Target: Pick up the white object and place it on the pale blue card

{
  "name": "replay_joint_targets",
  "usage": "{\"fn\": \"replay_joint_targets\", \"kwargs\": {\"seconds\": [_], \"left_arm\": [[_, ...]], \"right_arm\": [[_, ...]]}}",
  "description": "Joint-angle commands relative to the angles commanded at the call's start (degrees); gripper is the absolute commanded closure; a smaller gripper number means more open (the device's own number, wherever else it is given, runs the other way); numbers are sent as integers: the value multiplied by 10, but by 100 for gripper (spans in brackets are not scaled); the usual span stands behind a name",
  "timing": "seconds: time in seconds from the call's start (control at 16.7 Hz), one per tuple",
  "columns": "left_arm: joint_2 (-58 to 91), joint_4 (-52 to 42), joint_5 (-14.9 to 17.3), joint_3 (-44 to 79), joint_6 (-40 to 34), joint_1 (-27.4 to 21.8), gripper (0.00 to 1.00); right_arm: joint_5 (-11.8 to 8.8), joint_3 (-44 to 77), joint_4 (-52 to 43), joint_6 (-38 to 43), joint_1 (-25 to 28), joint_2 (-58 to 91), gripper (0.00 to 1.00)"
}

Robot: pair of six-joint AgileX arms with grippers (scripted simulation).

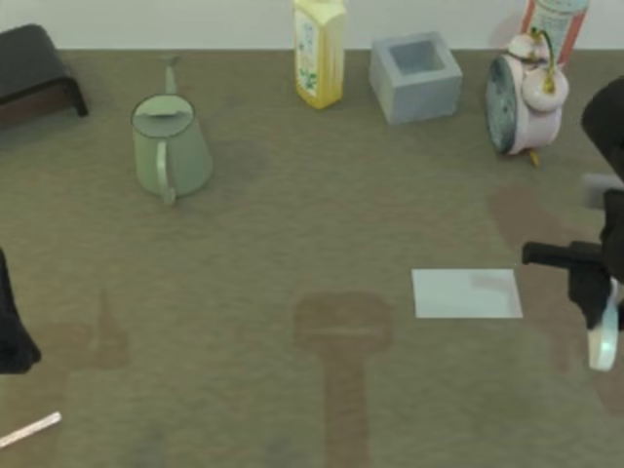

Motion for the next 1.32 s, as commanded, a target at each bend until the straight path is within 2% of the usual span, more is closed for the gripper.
{"fn": "replay_joint_targets", "kwargs": {"seconds": [0.42, 0.66, 0.9, 1.32], "left_arm": [[0, 0, 0, 0, 0, 0, 0], [0, 0, 0, 0, 0, 0, 0], [0, 0, 0, 0, 0, 0, 0], [0, 0, 0, 0, 0, 0, 0]], "right_arm": [[0, 18, -29, 0, -1, -18, 100], [0, 56, -44, 61, 9, 9, 100], [1, 131, -74, 220, 28, 64, 100], [1, 280, -130, 641, 68, 169, 100]]}}
